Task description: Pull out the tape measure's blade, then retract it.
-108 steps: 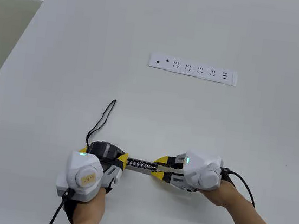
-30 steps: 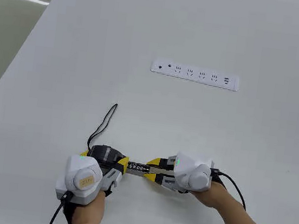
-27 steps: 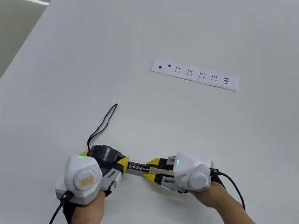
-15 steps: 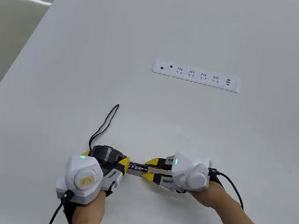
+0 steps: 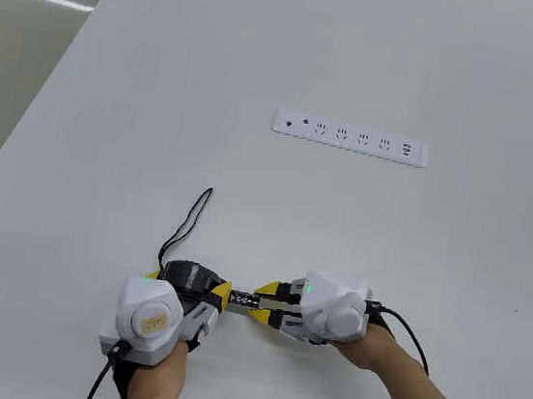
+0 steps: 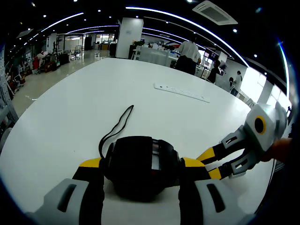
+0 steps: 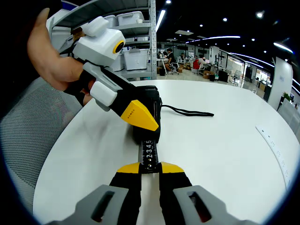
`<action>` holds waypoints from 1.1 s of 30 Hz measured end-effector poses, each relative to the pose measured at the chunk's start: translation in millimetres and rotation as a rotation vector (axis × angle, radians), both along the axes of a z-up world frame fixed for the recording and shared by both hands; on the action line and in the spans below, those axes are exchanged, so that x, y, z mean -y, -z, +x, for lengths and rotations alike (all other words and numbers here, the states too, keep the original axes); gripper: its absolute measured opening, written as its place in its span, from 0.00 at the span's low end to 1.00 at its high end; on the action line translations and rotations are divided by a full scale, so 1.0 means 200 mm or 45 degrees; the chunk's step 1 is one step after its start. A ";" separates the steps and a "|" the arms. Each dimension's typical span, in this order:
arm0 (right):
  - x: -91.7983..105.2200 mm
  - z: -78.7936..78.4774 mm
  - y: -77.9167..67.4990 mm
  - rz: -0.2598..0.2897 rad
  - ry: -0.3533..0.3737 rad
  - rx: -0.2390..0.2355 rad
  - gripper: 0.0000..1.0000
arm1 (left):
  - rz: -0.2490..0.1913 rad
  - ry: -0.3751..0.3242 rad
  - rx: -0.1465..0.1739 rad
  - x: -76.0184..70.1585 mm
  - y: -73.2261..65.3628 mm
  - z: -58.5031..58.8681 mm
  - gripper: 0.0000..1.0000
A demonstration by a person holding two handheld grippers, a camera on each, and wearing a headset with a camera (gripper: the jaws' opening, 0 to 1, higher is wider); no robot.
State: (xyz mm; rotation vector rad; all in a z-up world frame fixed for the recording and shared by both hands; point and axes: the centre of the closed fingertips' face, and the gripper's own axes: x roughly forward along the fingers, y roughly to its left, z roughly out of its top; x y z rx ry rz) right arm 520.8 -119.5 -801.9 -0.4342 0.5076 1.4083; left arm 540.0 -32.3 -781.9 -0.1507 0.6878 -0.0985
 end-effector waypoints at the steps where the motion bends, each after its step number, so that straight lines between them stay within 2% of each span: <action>1: 0.00 0.00 0.00 0.000 0.000 -0.001 0.13 | -0.001 0.000 0.000 0.00 0.00 0.00 0.61; 33: -0.07 0.00 0.00 0.009 -0.001 0.005 0.13 | -0.020 -0.002 -0.002 0.00 0.00 -0.01 0.61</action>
